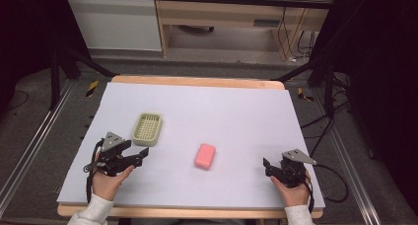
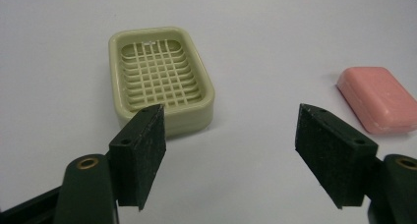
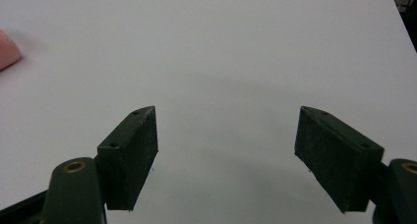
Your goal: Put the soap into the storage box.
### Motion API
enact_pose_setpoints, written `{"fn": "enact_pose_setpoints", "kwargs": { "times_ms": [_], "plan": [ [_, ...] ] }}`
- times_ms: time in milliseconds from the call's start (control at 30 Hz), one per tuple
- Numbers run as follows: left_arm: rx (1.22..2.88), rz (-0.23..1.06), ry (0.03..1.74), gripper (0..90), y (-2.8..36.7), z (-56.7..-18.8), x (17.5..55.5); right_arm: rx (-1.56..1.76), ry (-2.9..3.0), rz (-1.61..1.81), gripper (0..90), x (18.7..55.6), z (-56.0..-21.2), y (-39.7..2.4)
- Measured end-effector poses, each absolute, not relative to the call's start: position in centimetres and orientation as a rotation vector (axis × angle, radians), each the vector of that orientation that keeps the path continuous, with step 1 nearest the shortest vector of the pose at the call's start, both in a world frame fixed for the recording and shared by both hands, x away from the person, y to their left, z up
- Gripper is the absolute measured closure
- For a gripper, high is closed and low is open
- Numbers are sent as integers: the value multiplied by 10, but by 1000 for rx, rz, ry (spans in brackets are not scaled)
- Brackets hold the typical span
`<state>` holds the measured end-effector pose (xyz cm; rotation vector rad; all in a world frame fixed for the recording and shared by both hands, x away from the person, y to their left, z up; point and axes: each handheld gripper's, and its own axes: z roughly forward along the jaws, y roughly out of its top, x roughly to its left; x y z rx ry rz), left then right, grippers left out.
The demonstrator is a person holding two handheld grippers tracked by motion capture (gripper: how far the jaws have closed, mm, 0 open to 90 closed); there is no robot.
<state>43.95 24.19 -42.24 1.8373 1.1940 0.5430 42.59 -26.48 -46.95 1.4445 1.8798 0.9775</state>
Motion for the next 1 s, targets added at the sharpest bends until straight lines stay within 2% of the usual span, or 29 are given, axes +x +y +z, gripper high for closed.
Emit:
{"fn": "enact_pose_setpoints", "kwargs": {
  "times_ms": [433,1000],
  "plan": [
    [1835,526,1147,273,226,-410,446,1430,1862,980,257,426,-471,-264],
    [1880,524,1079,272,180,-403,456,1431,1845,1006,264,425,-470,-265]
  ]
}}
